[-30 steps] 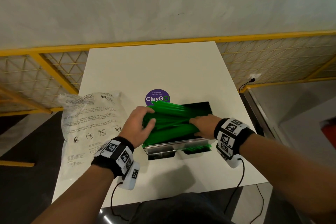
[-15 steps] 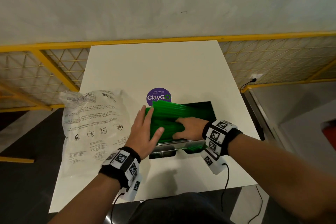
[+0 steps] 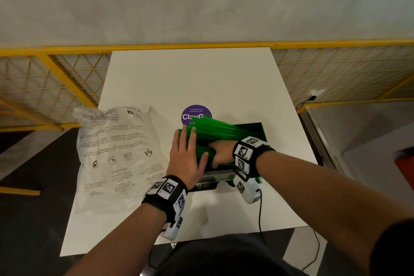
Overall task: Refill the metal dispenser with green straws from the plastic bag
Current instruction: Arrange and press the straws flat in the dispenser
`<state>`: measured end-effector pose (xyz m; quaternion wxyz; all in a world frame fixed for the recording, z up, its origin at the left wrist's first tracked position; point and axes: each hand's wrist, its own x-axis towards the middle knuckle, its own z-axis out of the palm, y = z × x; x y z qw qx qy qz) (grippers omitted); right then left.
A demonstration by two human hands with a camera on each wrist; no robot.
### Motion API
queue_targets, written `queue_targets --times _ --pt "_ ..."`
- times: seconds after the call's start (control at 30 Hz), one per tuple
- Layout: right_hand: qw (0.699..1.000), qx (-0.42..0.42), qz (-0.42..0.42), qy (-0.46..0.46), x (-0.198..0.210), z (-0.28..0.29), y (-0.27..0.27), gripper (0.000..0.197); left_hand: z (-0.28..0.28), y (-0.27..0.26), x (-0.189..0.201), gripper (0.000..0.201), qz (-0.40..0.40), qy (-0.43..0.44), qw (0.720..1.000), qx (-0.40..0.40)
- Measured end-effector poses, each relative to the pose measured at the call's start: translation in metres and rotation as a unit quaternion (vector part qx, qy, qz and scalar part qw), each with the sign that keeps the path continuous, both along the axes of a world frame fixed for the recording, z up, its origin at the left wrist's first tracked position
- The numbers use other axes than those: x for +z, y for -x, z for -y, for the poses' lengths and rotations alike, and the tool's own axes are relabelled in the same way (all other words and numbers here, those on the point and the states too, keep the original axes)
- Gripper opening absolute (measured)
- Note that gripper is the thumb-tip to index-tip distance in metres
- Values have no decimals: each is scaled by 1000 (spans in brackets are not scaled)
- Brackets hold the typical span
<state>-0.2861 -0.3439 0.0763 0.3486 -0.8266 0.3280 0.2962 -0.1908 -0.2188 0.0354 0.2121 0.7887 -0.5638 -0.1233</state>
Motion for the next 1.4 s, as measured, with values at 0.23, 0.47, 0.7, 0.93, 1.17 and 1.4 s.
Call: queue_targets --times 0.23,0.47,0.7,0.93,1.17,1.4 --pt "1000 16 -9 4 -8 -2 -18 43 0 0 -3 70 3 18 1000 -4" --pt "999 33 -13 8 -12 -3 -21 25 1 -2 -4 66 13 29 999 -8" --pt "998 55 -18 20 -10 -6 -26 17 2 -3 -6 65 25 35 999 5" --pt "994 84 -5 74 -4 -8 -26 23 2 -4 -8 63 22 41 999 -6" --pt "993 84 -13 79 -1 -9 -26 32 -6 -3 -5 60 -64 100 993 5" --pt "994 69 -5 90 -1 -12 -23 40 -9 0 -8 53 -21 74 997 -6"
